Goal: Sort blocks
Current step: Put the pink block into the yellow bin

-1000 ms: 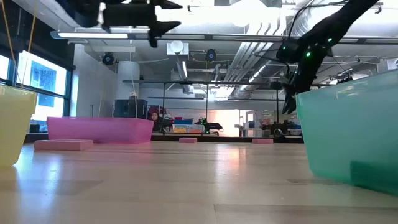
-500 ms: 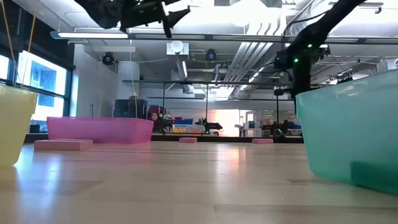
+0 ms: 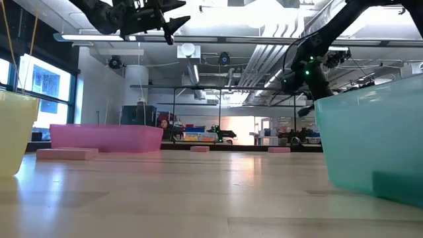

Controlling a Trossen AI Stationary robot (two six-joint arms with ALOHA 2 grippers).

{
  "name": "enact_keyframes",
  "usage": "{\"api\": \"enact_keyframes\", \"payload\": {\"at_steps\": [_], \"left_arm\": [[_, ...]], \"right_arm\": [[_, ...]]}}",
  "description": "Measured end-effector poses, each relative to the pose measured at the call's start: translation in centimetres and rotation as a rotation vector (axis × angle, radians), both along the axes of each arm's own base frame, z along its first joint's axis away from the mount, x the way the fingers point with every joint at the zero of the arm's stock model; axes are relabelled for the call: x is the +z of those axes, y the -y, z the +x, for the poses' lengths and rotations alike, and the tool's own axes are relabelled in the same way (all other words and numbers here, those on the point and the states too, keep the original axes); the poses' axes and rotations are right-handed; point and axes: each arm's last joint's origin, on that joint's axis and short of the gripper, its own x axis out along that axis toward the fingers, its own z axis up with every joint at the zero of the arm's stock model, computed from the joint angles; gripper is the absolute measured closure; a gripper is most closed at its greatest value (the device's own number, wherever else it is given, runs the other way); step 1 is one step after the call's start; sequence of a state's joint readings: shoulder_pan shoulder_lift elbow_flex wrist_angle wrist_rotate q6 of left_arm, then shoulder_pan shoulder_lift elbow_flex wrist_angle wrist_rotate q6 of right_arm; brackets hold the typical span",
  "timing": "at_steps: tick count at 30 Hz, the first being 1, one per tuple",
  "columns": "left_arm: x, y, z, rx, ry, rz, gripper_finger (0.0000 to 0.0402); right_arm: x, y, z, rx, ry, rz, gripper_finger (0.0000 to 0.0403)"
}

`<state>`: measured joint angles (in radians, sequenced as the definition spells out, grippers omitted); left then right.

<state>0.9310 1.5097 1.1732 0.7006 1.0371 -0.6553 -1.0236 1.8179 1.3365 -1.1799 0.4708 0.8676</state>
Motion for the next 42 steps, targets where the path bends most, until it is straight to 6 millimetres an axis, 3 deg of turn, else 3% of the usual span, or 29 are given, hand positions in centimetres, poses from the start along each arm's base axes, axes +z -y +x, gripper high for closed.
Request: {"api": "enact_keyframes", "payload": {"at_steps": [8, 13, 16, 27, 35, 40, 42], "left_arm": [[0.0, -0.4, -0.5, 0.023, 0.002, 0.020, 0.0193], [0.0, -0.4, -0.5, 0.024, 0.002, 0.020, 0.0193], [0.0, -0.4, -0.5, 0.024, 0.002, 0.020, 0.0193], [0.0, -0.4, -0.5, 0.015, -0.005, -0.017, 0.0193], [-0.1, -0.4, -0.4, 0.009, -0.010, -0.038, 0.0193], [0.0, -0.4, -0.4, 0.005, -0.012, -0.067, 0.0193], [0.0, -0.4, -0.4, 0.003, -0.014, -0.078, 0.0193]], "right_arm": [[-2.0, -0.7, -0.2, -0.014, -0.127, -0.072, 0.0403], [-3.7, -1.5, 0.2, 0.011, -0.177, 0.068, 0.0403], [-3.8, -2.0, 0.5, -0.020, -0.186, 0.015, 0.0403], [-4.8, -1.0, 0.2, -0.111, -0.215, -0.193, 0.0403], [-4.9, -0.3, 0.2, -0.164, -0.148, -0.246, 0.0403], [-5.2, 0.4, 0.7, -0.412, 0.085, -0.332, 0.0403], [-5.2, 1.2, 1.3, -0.397, 0.186, -0.380, 0.0403]]}}
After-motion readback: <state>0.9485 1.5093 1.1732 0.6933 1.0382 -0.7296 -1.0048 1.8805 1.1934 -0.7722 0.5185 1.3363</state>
